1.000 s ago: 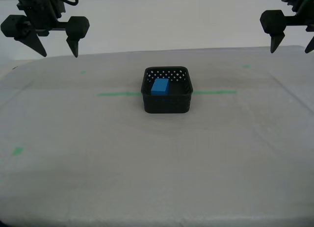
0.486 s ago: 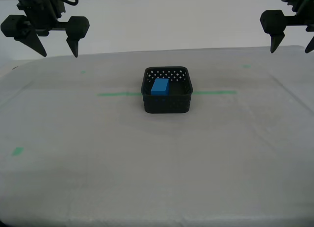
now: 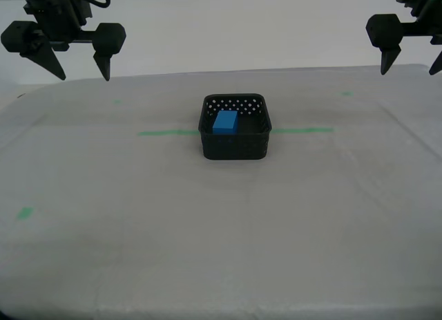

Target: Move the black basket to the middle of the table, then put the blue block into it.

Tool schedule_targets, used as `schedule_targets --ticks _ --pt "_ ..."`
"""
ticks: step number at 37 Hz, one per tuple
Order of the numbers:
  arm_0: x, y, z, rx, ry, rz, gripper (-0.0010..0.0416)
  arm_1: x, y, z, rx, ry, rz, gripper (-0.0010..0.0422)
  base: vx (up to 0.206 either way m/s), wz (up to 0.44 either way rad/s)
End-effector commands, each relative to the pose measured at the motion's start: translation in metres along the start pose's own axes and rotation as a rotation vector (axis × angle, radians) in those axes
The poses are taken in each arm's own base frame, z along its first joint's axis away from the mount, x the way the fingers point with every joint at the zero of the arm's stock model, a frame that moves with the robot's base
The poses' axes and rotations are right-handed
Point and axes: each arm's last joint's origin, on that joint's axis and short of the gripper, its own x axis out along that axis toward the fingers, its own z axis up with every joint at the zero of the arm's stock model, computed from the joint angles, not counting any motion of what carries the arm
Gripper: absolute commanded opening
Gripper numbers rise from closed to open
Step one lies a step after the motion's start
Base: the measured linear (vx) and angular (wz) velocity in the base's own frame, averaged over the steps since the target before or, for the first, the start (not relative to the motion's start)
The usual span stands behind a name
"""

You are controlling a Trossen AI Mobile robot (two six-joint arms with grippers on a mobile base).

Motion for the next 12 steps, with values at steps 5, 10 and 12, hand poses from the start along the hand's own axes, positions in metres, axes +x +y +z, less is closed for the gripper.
schedule_targets --ticks 5,10,12 --pt "-0.0001 -0.0002 0.0001 -0.001 -0.001 -0.002 0.0398 -0.0004 0.0001 0.0002 0.002 -0.002 0.003 0.04 0.0 0.0" --pt "-0.0001 -0.0002 0.0001 -0.001 -0.001 -0.002 0.0398 -0.0004 0.0 0.0002 0.002 -0.002 0.003 0.04 0.0 0.0" --pt "-0.0001 -0.0001 0.0001 -0.001 -0.001 -0.002 0.0399 -0.0004 0.0001 0.0002 0.002 -0.002 0.003 0.04 0.0 0.0"
